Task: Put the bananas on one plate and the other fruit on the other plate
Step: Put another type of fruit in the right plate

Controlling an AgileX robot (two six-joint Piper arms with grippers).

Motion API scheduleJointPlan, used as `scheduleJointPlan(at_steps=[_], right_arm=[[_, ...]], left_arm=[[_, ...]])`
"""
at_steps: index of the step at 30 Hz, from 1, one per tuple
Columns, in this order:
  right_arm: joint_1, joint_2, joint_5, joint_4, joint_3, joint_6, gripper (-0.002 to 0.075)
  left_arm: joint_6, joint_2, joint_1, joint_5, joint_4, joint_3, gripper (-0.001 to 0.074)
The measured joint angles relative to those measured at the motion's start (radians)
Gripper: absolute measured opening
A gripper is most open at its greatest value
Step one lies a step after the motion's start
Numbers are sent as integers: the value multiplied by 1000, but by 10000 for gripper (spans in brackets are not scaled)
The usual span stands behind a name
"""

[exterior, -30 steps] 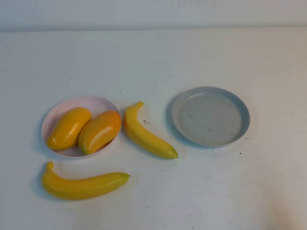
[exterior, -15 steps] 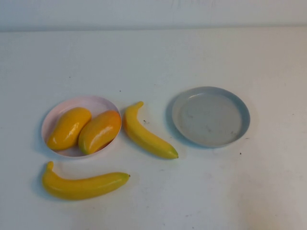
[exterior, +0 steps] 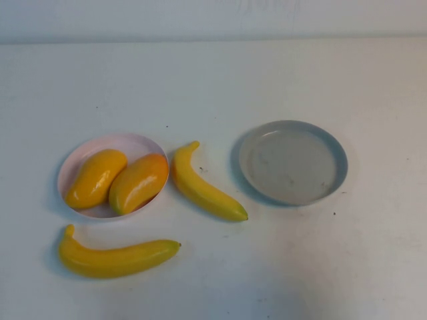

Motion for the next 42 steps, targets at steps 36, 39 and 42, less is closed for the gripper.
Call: scheduleJointPlan(at_steps=[36,39,42], right_arm=[[595,1306,209,-326,-1152,-67,435],[598,1366,214,-339,-1206,-69,435],[605,1410,218,-354,-1236,-69,437]], left_arm=[[0,0,0,0,0,0,2],[0,0,0,0,0,0,2],[0,0,0,0,0,0,2]])
